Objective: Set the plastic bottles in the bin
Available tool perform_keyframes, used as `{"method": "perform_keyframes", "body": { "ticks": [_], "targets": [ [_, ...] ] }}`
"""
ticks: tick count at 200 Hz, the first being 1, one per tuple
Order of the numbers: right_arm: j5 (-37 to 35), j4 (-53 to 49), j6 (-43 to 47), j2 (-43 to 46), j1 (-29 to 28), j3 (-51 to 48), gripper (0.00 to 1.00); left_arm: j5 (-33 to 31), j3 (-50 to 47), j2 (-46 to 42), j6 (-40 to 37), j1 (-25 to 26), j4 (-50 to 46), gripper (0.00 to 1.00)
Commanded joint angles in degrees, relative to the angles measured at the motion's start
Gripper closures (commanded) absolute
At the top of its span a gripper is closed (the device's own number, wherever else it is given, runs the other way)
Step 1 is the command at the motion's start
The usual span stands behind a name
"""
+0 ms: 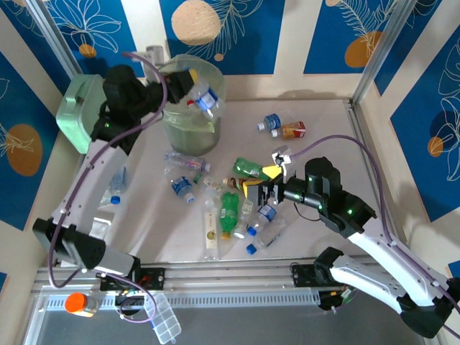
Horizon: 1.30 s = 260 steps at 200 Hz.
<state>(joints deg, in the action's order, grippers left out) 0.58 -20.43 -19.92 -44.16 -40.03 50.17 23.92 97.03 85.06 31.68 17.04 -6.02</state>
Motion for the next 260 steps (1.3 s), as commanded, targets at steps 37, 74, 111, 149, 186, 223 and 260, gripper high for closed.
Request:
{"method": "perform_keyframes", "body": {
  "ticks": [37, 74, 111, 149, 186, 223, 260],
  "targets": [
    [-3.79, -4.36, 0.46, 2.48, 0.57, 2.04, 0.0, -15.82, 20.87, 15.61, 0.4, -5.61, -16.55, 1.0],
    [-6.27, -5.62, -0.18, 3.2, 0.72, 1.36, 0.01, -23.09, 35.04, 26.78, -2.77, -5.87, -31.69, 1.0],
    [-9.02, -5.87, -1.55, 3.18, 0.83, -0.05, 0.01, -28.74, 40.07, 33.4, -2.03, -5.71, -41.02, 1.0],
    [-10.59, -5.27, -2.31, 2.9, 1.07, -1.39, 0.01, -30.98, 41.46, 38.93, -1.25, -5.32, -47.59, 1.0],
    [-10.34, -3.96, -2.73, 1.2, 1.95, -2.02, 0.01, -32.94, 45.0, 44.34, -4.98, -3.26, -51.61, 0.97],
    [-9.4, -2.36, -3.19, -0.5, 2.24, -1.76, 0.02, -32.82, 45.0, 45.59, -5.39, -2.56, -51.52, 0.54],
    [-9.49, -1.97, -3.1, -0.77, 2.33, -1.74, 0.01, -32.62, 44.91, 43.35, -5.31, -2.28, -50.38, 0.35]
  ]
}}
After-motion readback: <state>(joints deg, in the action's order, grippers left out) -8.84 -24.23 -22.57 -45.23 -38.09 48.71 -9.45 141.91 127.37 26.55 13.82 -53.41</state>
